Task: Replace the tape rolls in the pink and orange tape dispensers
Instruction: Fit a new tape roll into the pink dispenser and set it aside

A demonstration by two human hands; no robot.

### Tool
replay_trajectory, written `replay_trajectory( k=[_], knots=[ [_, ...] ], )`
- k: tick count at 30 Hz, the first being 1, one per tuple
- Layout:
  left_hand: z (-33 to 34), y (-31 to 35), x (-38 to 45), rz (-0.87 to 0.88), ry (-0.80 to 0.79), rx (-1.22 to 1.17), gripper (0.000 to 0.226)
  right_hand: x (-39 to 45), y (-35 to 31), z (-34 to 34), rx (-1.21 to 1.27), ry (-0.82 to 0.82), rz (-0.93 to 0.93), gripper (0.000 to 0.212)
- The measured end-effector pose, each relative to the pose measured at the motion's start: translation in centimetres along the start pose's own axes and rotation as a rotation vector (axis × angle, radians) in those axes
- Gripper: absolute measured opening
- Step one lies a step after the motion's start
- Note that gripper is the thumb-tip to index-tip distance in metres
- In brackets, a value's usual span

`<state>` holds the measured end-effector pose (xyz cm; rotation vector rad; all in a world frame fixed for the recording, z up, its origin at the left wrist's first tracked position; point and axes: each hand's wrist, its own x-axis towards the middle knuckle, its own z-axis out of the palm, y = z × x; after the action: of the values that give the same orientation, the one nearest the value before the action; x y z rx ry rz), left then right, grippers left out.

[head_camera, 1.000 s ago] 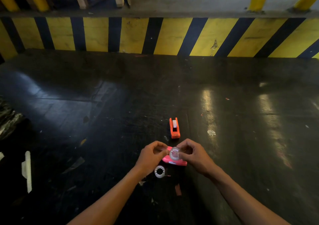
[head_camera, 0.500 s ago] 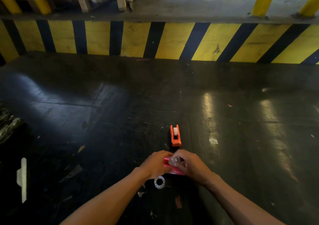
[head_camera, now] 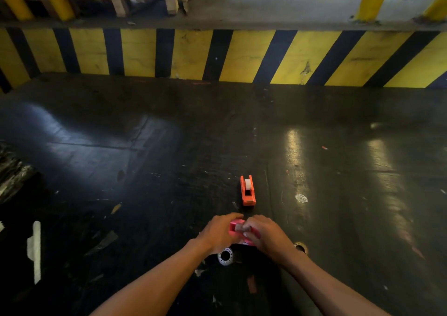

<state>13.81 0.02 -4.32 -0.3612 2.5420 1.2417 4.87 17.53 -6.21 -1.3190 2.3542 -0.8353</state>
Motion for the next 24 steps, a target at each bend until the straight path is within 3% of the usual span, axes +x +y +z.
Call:
replay_trajectory(
  k=[6, 9, 14, 19, 24],
  knots=[
    [0.5, -0.5, -0.4, 0.017, 0.01, -0.018, 0.05, -0.6, -0.3, -0.2, -0.085, 0.066, -0.074, 0.018],
    [0.2, -0.6, -0.2, 0.016, 0.008, -0.007, 0.043, -0.4, -0.4, -0.5, -0.088, 0.042, -0.064, 0.032],
    [0.0, -0.4, 0.1, 0.017, 0.006, 0.015, 0.032, -0.2, 0.4, -1.2, -0.123, -0.04, -0.065, 0.034],
    [0.1, -0.3, 0.3, 0.022, 0.009, 0.036, 0.028, -0.7, 1.5, -1.5, -0.172, -0.102, -0.019, 0.018],
    [0.1, 0.2, 0.2, 0.012, 0.011, 0.038, 0.027, -0.8, 1.1, -1.5, -0.115, -0.043, 0.011, 0.016]
  ],
)
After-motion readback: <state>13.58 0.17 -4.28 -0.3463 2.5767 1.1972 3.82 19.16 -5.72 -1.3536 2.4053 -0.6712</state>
